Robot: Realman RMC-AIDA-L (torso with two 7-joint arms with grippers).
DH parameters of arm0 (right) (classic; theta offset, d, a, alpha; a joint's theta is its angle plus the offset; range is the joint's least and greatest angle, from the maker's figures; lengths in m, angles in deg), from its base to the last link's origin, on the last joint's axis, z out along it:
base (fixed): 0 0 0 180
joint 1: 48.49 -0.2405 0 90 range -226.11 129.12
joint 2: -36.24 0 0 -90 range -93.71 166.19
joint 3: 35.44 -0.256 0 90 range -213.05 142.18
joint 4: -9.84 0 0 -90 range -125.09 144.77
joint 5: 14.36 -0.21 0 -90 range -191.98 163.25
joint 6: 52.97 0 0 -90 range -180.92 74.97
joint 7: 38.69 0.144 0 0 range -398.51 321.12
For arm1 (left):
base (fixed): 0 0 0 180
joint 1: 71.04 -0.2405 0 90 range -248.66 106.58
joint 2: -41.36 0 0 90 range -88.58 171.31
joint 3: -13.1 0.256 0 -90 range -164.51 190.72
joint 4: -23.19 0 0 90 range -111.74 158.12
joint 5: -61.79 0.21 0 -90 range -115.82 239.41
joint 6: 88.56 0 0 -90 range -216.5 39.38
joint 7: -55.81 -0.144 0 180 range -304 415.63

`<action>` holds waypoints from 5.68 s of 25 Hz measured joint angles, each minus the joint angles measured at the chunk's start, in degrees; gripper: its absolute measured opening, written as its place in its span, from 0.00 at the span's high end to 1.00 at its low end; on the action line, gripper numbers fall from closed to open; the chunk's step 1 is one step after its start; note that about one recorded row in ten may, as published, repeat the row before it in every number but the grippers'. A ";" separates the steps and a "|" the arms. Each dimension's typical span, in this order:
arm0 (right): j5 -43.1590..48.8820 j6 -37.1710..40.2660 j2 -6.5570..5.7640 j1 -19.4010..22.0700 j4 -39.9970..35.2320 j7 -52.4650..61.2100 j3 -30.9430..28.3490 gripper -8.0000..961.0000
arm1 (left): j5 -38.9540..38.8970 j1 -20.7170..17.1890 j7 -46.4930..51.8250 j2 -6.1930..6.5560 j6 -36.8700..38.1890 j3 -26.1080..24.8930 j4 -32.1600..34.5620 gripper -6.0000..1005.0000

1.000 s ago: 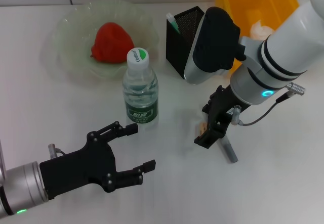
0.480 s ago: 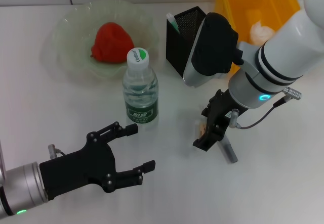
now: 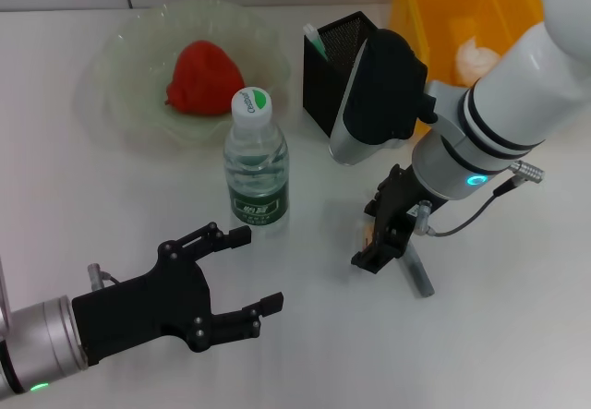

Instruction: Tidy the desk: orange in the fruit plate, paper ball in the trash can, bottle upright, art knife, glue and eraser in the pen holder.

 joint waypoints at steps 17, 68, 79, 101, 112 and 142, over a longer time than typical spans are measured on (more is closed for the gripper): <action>-1.56 -0.58 0.00 -1.32 2.64 0.00 -0.08 0.54 | 0.00 0.00 -0.19 0.00 -0.13 0.00 0.00 0.14; 1.13 -11.25 -0.65 -7.62 3.61 -3.97 -30.61 0.46 | 0.00 0.62 0.04 0.00 -0.34 0.00 0.00 0.14; 6.23 21.49 -0.50 -3.48 -26.34 18.62 -30.56 0.42 | 0.00 0.78 0.18 0.05 -0.10 -0.08 0.00 0.14; 6.29 19.07 -0.10 -8.16 -0.52 26.50 -15.26 0.16 | 0.00 1.90 0.32 0.00 0.41 0.79 0.54 0.14; 6.39 12.56 0.03 -10.61 7.61 28.23 -10.32 0.19 | 0.00 1.94 0.28 0.00 0.54 0.78 0.62 0.14; 6.62 7.59 0.18 -12.02 11.08 30.16 -4.34 0.65 | 0.00 1.72 0.19 -0.09 0.13 0.88 0.00 0.14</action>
